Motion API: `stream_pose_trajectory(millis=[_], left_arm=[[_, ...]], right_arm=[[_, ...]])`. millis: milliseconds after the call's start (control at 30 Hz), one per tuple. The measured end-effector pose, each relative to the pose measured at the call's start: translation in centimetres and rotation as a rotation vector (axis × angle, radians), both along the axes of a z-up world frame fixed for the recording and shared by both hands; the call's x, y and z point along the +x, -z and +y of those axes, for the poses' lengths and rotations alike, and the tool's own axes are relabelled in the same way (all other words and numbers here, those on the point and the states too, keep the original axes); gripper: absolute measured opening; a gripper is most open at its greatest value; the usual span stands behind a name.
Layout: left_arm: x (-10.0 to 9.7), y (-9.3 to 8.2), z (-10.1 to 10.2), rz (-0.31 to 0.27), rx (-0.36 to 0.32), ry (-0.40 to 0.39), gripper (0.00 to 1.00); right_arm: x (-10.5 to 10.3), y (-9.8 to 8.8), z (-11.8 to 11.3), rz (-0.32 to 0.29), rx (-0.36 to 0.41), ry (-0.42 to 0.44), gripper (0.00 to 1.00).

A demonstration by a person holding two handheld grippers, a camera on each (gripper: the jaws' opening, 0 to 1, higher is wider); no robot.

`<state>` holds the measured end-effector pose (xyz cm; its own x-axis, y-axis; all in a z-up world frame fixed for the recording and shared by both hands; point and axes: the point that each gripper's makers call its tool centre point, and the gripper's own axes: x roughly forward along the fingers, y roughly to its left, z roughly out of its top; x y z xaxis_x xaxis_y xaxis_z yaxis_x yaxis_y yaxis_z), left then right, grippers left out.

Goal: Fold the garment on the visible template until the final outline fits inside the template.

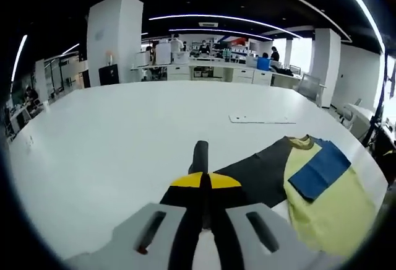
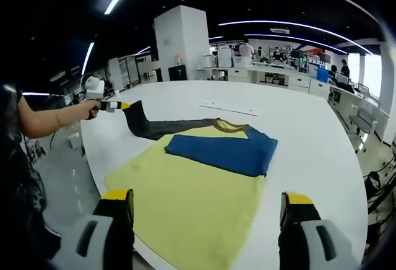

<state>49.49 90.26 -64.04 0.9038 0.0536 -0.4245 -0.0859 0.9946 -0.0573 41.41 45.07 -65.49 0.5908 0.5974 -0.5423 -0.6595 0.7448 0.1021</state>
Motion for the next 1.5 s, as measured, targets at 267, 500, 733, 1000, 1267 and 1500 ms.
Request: stream_pose_trajectory(millis=[267,500,733,1000,1267,1500], left_arm=[[1.5,-1.5,-3.4,-0.017,-0.041,0.063,0.00],[2.6,-2.7,-6.0,-0.034,-0.054,0.122,0.00],[3.9,-4.1,-8.6,-0.057,-0.072,0.166,0.00],[5.6,-5.3,-12.5,-0.081,-0.086,0.224,0.00],[6.4,-5.0,-16.2,-0.073,-0.113,0.292,0.00],[6.9,-4.9,-18.3,-0.075,-0.133,0.329,0.00]], right_arm=[[-0.1,0.1,0.2,0.002,0.001,-0.018,0.99],[-0.2,0.3,0.1,0.006,-0.001,-0.024,0.99],[-0.5,0.6,0.1,0.013,-0.004,-0.030,0.99],[-0.5,0.9,-0.3,0.017,-0.007,-0.023,0.99],[-0.5,1.1,-0.6,0.021,-0.011,-0.012,0.99],[-0.5,1.5,-0.8,0.030,-0.009,-0.006,0.99]])
